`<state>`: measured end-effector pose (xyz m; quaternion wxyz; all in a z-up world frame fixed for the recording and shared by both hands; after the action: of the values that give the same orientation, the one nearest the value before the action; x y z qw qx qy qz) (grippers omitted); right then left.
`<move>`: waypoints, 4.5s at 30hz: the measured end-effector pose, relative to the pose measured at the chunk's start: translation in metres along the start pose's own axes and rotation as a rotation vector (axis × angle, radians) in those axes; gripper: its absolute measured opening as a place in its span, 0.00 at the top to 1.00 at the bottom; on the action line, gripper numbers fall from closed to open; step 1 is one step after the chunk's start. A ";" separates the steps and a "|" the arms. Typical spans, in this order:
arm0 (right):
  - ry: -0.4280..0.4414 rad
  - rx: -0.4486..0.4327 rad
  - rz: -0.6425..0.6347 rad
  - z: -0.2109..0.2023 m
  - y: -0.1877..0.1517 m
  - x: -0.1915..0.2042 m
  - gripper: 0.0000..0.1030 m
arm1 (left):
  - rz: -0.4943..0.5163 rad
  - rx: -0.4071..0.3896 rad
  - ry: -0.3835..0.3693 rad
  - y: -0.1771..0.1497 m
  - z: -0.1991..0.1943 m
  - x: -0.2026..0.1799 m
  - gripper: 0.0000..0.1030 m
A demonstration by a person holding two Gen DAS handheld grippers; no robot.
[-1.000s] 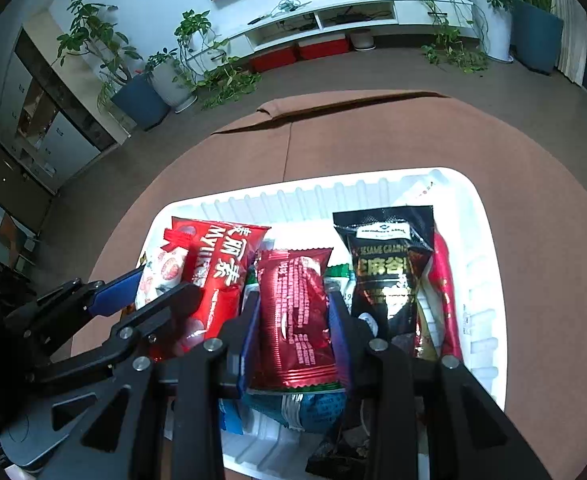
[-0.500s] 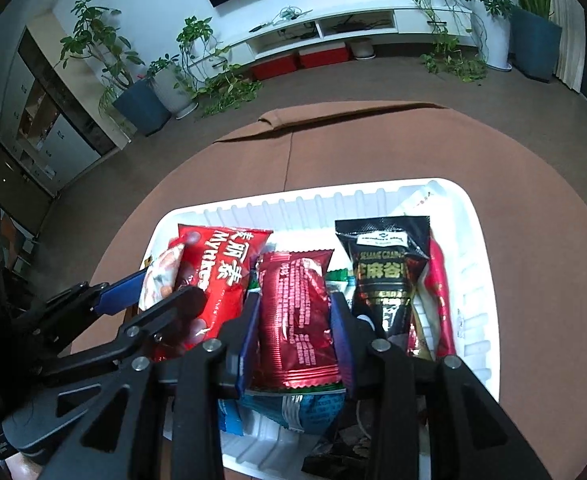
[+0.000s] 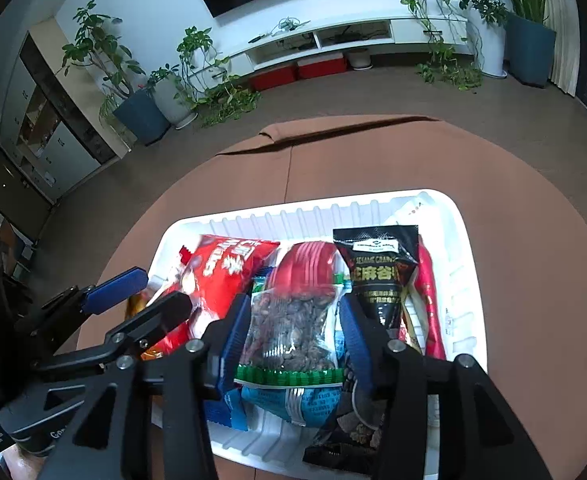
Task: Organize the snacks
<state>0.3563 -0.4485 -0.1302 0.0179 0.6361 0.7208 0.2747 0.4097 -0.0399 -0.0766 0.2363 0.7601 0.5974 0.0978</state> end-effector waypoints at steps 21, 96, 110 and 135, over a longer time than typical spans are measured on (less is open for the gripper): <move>-0.034 -0.370 -0.001 -0.120 -0.061 0.009 0.03 | 0.063 -0.331 0.092 -0.081 -0.147 -0.050 0.00; -0.287 -0.261 0.001 -0.170 -0.253 0.041 0.00 | -0.199 -0.120 0.248 -0.267 -0.199 -0.090 0.00; -0.288 -0.253 -0.001 -0.164 -0.256 0.042 0.00 | -0.203 -0.114 0.245 -0.267 -0.195 -0.088 0.00; -0.289 -0.247 -0.004 -0.163 -0.258 0.043 0.00 | -0.204 -0.114 0.245 -0.267 -0.194 -0.087 0.00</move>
<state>0.0525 -0.4799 -0.0860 0.1996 0.6606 0.6727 0.2669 0.0725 -0.0290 -0.0234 0.2130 0.6633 0.6893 0.1988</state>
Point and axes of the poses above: each gripper's, at about its wrist camera, not at the fingertips, and z roughly the way its jaws point, x to its left, y to its top, the point moved 1 cm from there along z, roughly the way its jaws point, and after that the axes turned 11 degrees about x, right-handed, at the moved point
